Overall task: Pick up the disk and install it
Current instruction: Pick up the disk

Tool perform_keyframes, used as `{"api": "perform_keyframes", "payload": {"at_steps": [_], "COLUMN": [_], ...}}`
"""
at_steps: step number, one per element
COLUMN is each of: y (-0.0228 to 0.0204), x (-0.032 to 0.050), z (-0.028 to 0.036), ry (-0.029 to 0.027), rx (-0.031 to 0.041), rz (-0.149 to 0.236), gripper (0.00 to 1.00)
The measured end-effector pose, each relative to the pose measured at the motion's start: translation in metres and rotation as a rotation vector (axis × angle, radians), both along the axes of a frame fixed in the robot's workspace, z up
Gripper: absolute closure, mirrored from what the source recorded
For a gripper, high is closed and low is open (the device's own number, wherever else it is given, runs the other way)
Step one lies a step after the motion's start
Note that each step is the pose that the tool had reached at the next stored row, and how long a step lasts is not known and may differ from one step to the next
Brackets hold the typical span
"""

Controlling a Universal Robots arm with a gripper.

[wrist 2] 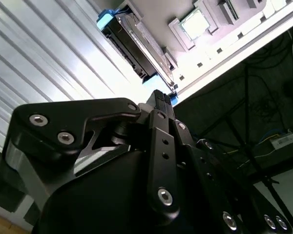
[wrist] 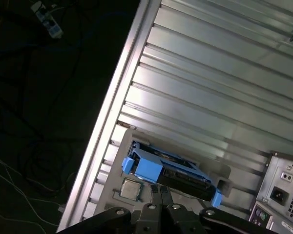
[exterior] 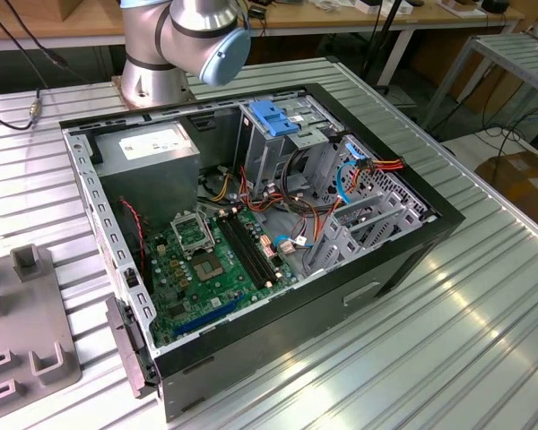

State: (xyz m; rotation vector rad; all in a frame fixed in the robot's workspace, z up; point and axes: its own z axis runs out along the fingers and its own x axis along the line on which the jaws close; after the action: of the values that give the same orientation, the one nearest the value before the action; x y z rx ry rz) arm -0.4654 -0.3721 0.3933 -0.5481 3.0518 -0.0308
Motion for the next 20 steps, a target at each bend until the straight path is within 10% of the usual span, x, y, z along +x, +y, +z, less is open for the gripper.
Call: {"api": "perform_keyframes", "payload": {"at_steps": [20], "y": [0.0], "x": [0.0], "z": [0.0], "ry": [0.0], "rx": [0.0], "rz": [0.225], "gripper": [0.9]}}
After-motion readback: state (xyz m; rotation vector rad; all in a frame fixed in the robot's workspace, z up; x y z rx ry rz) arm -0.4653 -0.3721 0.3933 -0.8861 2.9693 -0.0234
